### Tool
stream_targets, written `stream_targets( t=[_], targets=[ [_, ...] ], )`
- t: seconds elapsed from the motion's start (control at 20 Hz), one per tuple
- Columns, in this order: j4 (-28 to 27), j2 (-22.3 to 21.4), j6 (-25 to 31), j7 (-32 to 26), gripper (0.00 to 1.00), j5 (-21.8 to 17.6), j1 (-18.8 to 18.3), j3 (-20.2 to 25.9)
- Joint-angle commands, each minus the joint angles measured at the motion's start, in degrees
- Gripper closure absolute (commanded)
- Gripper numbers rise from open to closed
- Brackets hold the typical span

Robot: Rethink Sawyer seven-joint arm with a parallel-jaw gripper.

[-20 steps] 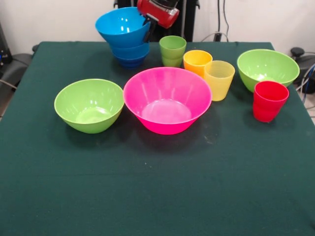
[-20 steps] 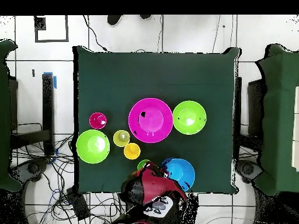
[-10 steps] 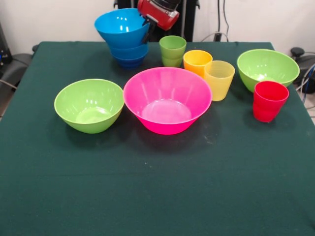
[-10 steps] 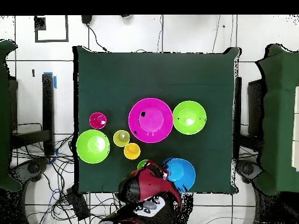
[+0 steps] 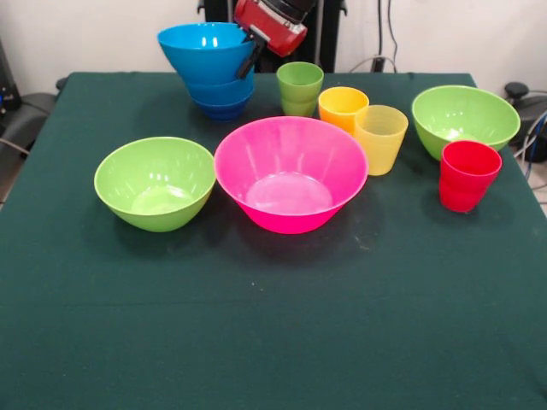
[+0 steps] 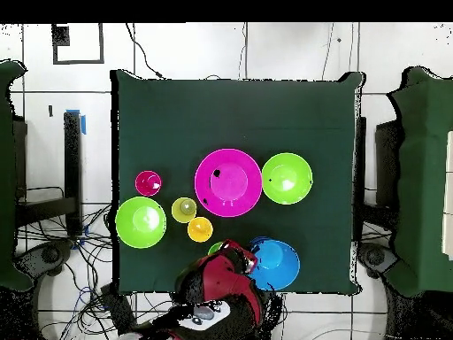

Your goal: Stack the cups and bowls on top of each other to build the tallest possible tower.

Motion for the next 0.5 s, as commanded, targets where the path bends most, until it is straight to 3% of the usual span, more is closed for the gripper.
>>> stream_targets(
  t=[0.05, 0.5],
  targets=[
    [-6.46, 5.23, -4.02, 10.69, 1.0, 8.1, 3.02, 0.94],
    [-4.99, 1.17, -1.62, 7.95, 1.0, 5.68, -0.09, 3.95]
  ],
)
